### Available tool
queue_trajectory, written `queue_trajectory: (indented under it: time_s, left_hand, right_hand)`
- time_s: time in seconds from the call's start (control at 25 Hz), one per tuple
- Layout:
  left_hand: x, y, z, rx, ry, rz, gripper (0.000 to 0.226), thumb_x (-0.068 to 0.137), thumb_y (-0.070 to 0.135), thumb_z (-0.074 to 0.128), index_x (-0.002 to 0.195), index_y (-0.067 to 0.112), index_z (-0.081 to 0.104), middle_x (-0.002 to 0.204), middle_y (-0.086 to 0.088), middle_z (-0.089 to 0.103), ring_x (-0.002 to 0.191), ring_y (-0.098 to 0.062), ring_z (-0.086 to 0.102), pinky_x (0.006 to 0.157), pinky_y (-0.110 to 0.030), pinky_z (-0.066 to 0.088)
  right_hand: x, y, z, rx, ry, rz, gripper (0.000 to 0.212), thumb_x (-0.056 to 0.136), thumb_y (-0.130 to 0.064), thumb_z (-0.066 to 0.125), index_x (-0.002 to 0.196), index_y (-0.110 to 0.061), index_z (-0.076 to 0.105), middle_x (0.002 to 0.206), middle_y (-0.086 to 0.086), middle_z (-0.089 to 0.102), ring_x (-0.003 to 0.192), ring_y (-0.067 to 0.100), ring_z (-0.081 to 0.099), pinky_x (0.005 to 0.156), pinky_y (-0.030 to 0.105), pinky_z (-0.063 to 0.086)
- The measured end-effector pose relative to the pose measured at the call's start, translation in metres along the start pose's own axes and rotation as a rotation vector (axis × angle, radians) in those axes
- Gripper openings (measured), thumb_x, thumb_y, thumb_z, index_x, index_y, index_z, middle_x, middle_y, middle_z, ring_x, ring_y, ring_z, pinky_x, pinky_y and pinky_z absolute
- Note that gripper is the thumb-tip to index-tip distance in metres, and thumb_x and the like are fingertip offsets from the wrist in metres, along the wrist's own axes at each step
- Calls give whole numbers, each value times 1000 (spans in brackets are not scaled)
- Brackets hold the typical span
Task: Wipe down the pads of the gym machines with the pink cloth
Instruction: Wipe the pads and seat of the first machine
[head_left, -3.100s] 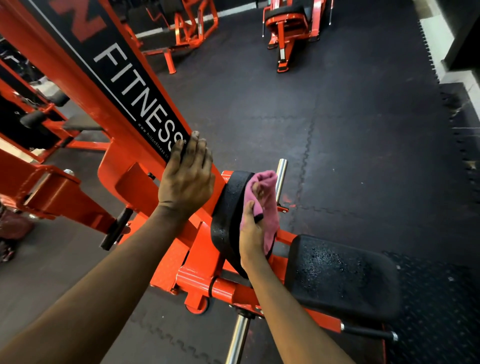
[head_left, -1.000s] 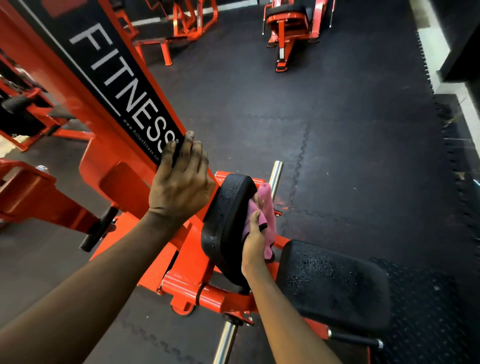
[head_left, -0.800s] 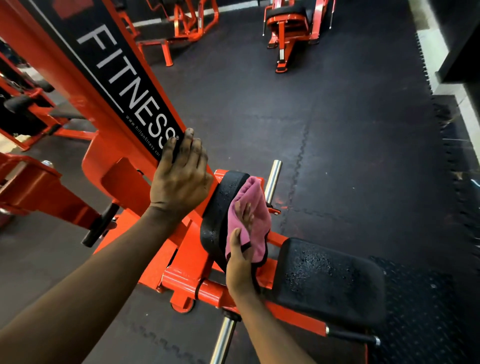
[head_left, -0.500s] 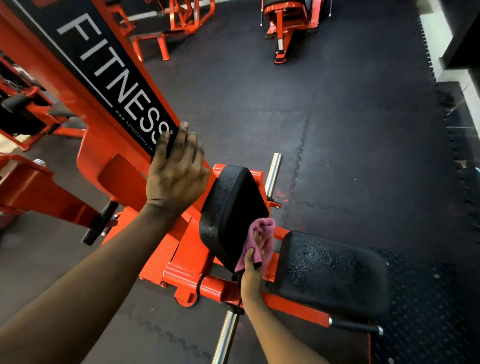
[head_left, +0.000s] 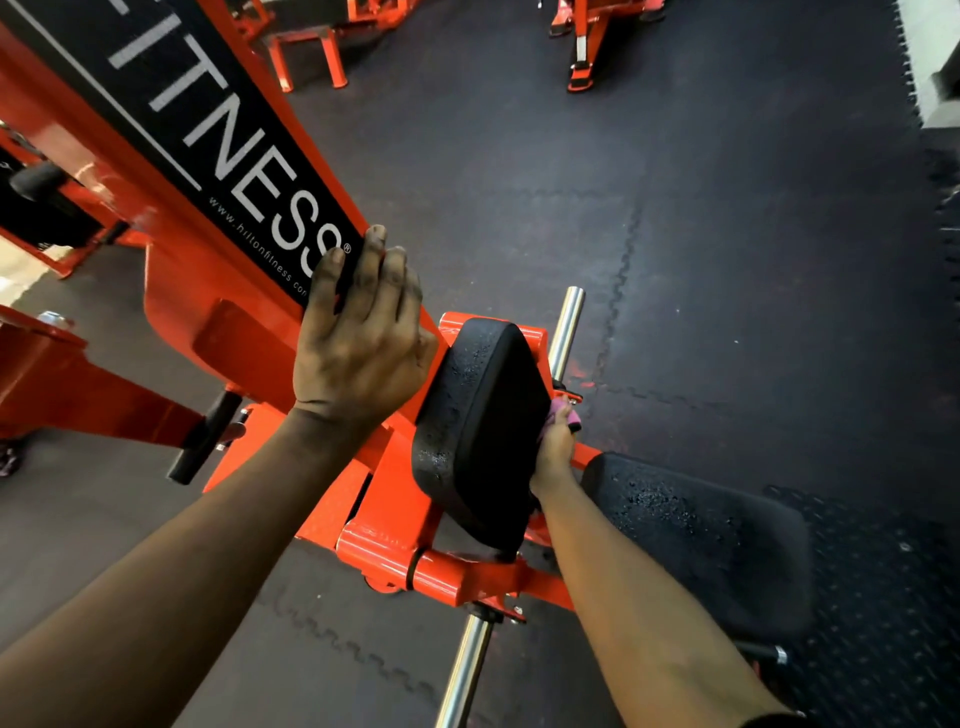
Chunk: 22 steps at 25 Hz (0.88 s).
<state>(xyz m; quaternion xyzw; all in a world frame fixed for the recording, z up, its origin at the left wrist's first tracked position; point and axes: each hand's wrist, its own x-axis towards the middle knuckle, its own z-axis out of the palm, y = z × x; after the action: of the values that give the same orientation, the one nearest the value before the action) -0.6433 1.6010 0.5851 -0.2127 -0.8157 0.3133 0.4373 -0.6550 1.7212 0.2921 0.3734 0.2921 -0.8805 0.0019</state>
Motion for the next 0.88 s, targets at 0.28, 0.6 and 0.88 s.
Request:
queue_trajectory:
  time_s: [0.28,0.6,0.88]
  left_hand:
    - [0,-1,-2,-12,-25,14,46,92,26,37,125,6,63,136,-7,60,142,-24,42,118,-44,21]
    - [1,-2,-5,-44,-51,11,47,96,25,31,125,3,60,137,-10,59,142,-27,41,117,-44,16]
    - [1,0,-2,-39,-8,-1,43,95,25,36,122,6,64,134,-7,61,141,-25,43,117,-43,21]
  right_hand:
    - [-76,-21,39,-104,-218,-325,62,97,-60,51,149,-24,50,154,-3,48,146,16,39,124,43,26]
    - [-187,15,20,-265,-299,-594,68,90,-70,53,142,-26,52,154,-6,47,147,8,35,124,35,22]
    - [-124,85,-62,-375,-36,-281,75,90,-73,52,149,-26,48,154,-7,48,146,11,38,124,48,25]
